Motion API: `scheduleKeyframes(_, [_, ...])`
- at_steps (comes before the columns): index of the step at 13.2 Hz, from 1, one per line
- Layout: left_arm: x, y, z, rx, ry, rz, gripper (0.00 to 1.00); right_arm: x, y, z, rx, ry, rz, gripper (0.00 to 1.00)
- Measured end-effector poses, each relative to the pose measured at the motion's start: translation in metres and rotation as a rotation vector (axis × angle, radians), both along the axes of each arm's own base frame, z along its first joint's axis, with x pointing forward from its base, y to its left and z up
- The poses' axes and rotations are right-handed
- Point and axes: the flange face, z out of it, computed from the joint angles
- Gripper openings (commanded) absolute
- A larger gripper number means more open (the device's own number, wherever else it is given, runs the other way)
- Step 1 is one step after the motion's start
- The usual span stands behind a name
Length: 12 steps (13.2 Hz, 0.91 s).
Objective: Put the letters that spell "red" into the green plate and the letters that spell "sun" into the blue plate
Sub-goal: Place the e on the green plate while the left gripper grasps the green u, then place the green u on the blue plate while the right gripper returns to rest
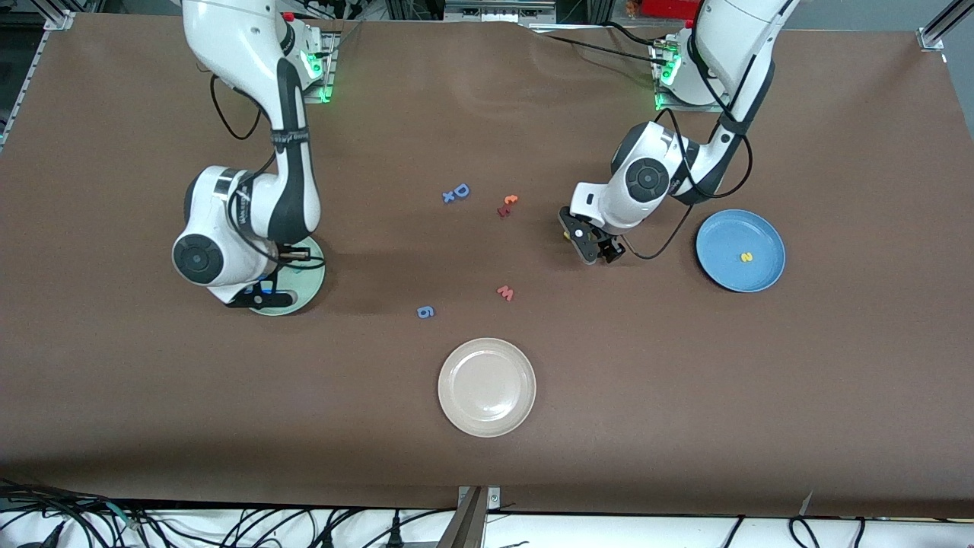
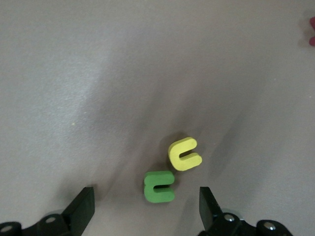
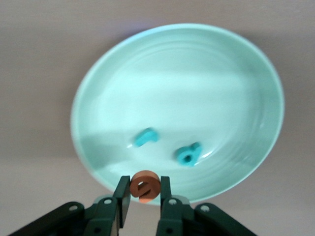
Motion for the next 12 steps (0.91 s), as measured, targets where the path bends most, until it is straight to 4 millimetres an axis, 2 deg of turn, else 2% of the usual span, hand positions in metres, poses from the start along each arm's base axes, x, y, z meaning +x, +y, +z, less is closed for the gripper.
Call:
scheduleKeyframes(3, [-0.003, -0.005, 0.0, 0.015, -0.016, -0.054, 0.86, -0.001, 0.008, -0.008, -0.012, 0.009, 0.018, 1.0])
scheduleKeyframes(6, [-0.004, -0.009, 0.001, 0.019, -0.029, -0.078, 0.81, 0.003, 0.022, 0.002, 0.001, 0.018, 0.038, 1.0])
scheduleKeyframes(7, [-0.004, -0.009, 0.0, 0.019, -0.029, -0.08, 0.81, 0.007, 0.028, 0.011, 0.008, 0.021, 0.045, 1.0])
scheduleKeyframes(9, [-0.005, -0.01, -0.002, 0.02, -0.035, -0.088, 0.81, 0.021, 0.037, 0.042, 0.02, 0.005, 0.059, 1.0])
scheduleKeyframes(11, [-0.005, -0.011, -0.005, 0.026, -0.053, -0.119, 0.77, 0.033, 0.044, 0.079, 0.03, -0.017, 0.07, 1.0])
scheduleKeyframes(12, [-0.005, -0.011, -0.005, 0.028, -0.058, -0.127, 0.71, 0.039, 0.046, 0.097, 0.034, -0.028, 0.076, 1.0])
